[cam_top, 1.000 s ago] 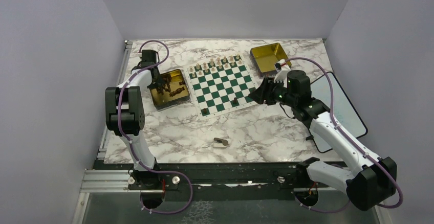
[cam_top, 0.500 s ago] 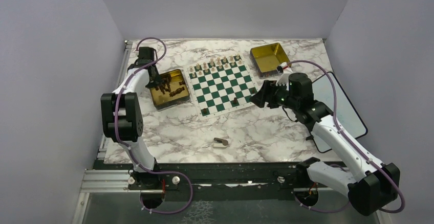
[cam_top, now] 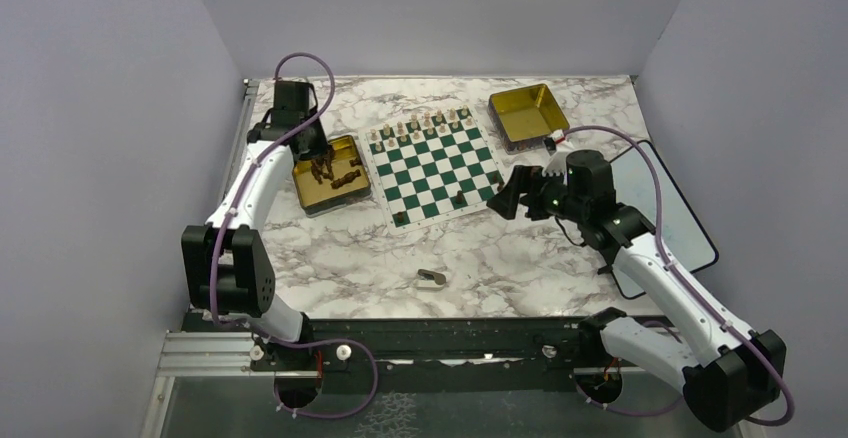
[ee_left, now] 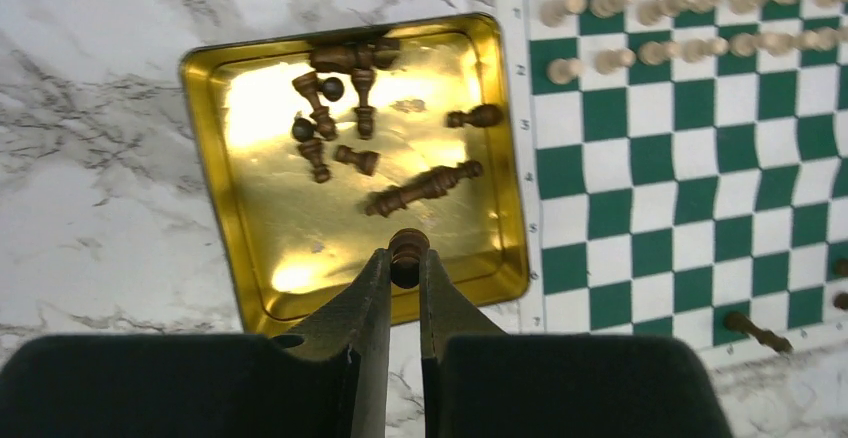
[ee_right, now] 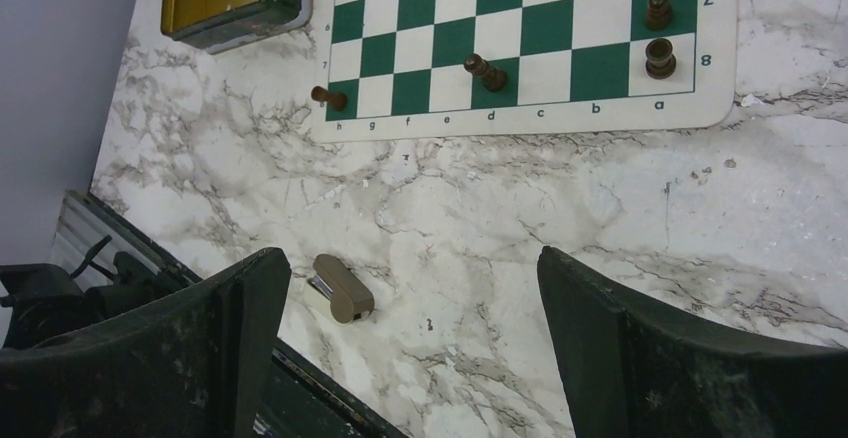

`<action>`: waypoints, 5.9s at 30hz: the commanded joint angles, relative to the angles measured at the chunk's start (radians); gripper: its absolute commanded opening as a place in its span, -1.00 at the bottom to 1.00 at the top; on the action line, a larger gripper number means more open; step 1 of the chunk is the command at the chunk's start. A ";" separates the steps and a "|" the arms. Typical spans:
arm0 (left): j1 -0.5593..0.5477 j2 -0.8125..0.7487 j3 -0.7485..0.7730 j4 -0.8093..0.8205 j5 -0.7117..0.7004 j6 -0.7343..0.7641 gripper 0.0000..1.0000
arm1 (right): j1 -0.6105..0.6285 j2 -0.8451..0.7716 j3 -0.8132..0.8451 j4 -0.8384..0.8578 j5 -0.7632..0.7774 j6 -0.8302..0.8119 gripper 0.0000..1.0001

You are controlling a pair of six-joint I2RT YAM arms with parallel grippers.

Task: Set up the chess pieces on the board
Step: Pick up the chess piece from the storage box, then place the chess piece on the chessboard, then pick up the chess piece from the storage box.

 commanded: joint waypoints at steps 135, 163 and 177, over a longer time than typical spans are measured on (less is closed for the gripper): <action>-0.081 0.173 0.095 0.020 -0.180 0.074 -0.52 | -0.005 -0.149 -0.080 -0.088 0.082 0.005 0.92; 0.032 0.343 0.058 0.156 -0.168 0.048 -0.53 | -0.005 -0.101 -0.078 -0.065 0.062 -0.008 0.92; 0.032 0.367 0.042 0.162 -0.160 0.049 -0.57 | -0.005 -0.102 -0.084 -0.063 0.066 -0.008 0.92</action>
